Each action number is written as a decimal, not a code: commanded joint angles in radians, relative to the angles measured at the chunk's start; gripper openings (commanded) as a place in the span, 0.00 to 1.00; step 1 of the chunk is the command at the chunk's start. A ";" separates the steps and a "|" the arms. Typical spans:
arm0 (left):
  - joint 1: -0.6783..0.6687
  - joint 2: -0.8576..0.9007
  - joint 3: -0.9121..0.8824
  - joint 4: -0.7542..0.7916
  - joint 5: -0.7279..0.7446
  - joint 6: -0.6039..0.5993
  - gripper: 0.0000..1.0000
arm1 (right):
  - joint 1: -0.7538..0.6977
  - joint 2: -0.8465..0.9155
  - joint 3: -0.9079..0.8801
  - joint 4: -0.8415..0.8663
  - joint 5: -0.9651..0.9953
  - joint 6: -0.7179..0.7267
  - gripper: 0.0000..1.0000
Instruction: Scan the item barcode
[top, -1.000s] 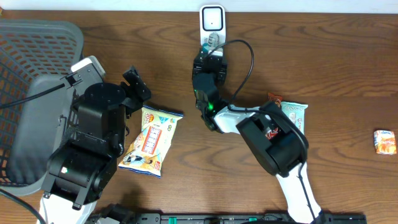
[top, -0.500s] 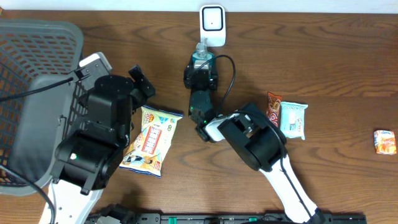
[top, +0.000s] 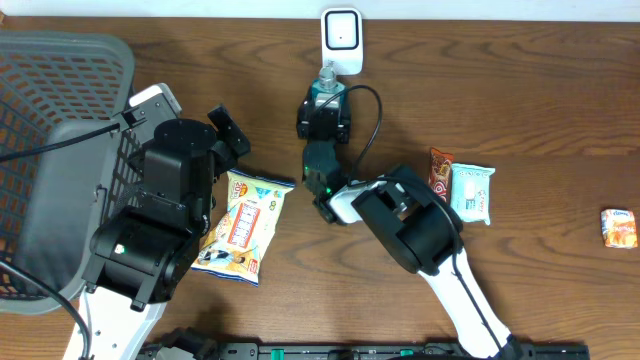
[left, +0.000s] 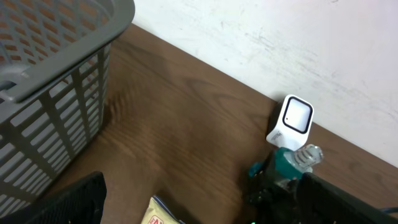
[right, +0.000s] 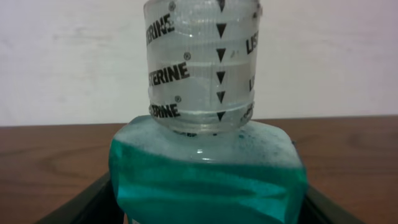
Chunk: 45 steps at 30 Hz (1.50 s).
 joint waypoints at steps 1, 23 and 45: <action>0.006 0.000 0.020 -0.002 -0.018 -0.005 0.98 | -0.033 0.048 -0.030 -0.078 0.041 0.066 0.46; 0.006 0.000 0.020 -0.003 -0.045 -0.005 0.98 | 0.016 -0.017 -0.030 -0.097 0.068 -0.025 0.96; -0.203 -0.174 0.170 -0.008 -0.137 0.207 0.98 | 0.028 -0.952 -0.030 -1.620 -0.513 0.414 0.99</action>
